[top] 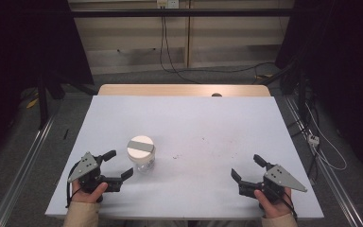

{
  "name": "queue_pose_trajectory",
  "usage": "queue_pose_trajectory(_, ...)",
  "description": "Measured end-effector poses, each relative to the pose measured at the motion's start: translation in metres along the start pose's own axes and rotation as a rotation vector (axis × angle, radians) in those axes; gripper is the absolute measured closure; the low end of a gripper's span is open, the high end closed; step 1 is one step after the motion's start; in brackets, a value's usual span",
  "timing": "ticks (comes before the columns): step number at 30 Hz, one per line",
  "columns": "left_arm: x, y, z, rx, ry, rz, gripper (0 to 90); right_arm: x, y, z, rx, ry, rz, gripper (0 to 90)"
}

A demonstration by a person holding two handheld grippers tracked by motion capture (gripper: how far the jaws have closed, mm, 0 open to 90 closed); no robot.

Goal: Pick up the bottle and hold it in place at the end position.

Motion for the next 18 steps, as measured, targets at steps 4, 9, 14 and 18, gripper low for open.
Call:
queue_pose_trajectory(4, 0.0000, -0.0001, 0.0004, -0.001, 0.000, -0.006, 3.6, 0.0001, 0.0000, -0.0003, -0.002, 0.002, 0.001, 4.2)
queue_pose_trajectory(9, 0.0003, -0.0023, 0.0021, 0.001, -0.010, -0.019, 3.6, -0.0001, 0.0000, -0.0007, -0.003, 0.004, -0.003, 4.3)
queue_pose_trajectory(14, -0.0003, -0.0047, 0.0045, 0.011, -0.015, -0.041, 3.0, 0.0001, -0.0013, -0.0013, -0.002, 0.005, -0.004, 4.2)
queue_pose_trajectory(18, -0.0001, -0.0066, 0.0062, 0.023, -0.008, -0.055, 3.0, 0.0003, -0.0025, -0.0020, -0.003, 0.008, -0.005, 4.2)
Point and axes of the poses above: each handheld gripper's, and its own axes: y roughly backward along the jaws, x roughly out of its top, z roughly to its right, the point moved 2 cm from there along -y, roughly forward along the jaws, and after that the axes turned 5 degrees about y, right-handed, at the moved point
